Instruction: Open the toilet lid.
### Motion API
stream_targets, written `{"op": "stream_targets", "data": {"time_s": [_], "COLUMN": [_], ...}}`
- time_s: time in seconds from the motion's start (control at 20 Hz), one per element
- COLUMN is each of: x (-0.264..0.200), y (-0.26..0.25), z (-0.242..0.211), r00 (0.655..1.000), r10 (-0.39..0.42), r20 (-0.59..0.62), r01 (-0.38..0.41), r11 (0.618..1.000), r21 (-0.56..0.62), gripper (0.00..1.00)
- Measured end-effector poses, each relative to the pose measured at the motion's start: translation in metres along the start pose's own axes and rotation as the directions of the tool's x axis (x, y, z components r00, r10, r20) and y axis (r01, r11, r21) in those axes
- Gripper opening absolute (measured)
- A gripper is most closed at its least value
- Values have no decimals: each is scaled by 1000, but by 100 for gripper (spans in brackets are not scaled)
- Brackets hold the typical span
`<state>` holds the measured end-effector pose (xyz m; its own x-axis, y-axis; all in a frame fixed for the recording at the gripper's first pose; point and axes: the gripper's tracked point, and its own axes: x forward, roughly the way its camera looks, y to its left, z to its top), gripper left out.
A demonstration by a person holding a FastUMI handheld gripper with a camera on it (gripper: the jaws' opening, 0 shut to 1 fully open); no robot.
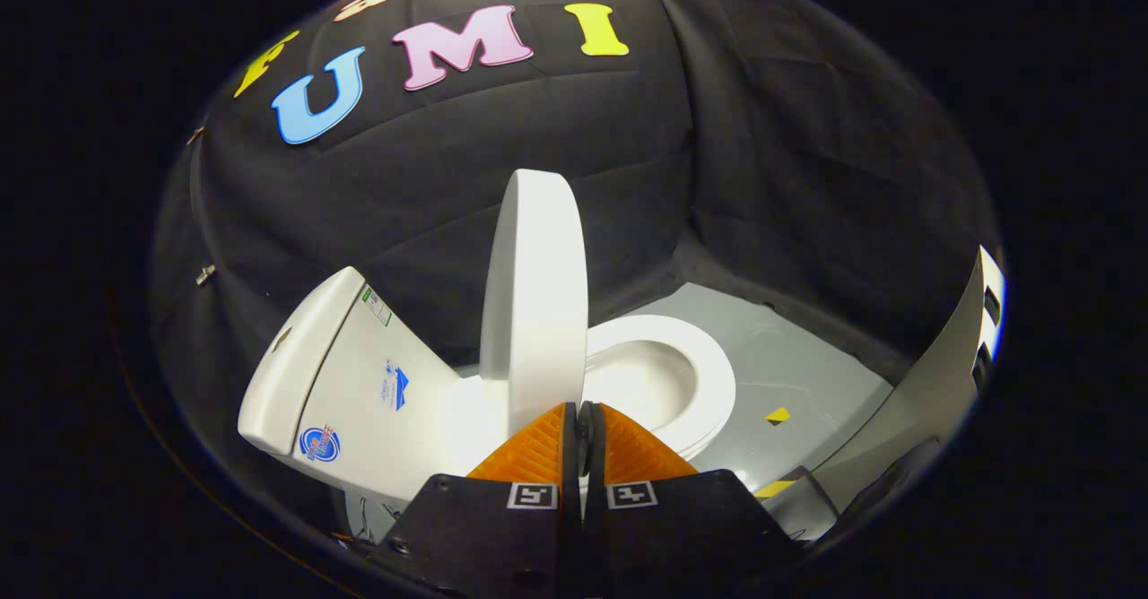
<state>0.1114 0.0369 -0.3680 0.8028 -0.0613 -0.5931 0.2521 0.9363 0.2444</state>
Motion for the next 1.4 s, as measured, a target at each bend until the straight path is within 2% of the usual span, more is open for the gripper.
{"op": "stream_targets", "data": {"time_s": [0.2, 0.4, 0.75, 1.0, 1.4], "x": [-14, -22, -36, -45, -55], "y": [30, 53, 98, 137, 197], "z": [4, 6, 0, -10, -35], "r00": [998, 989, 977, 975, 977], "r10": [-24, -78, -79, -28, 87], "r20": [66, 124, 197, 221, 195], "r01": [28, 95, 124, 89, -17], "r11": [997, 986, 966, 959, 941], "r21": [-65, -135, -228, -269, -337], "gripper": [6, 6, 6, 6, 7]}}
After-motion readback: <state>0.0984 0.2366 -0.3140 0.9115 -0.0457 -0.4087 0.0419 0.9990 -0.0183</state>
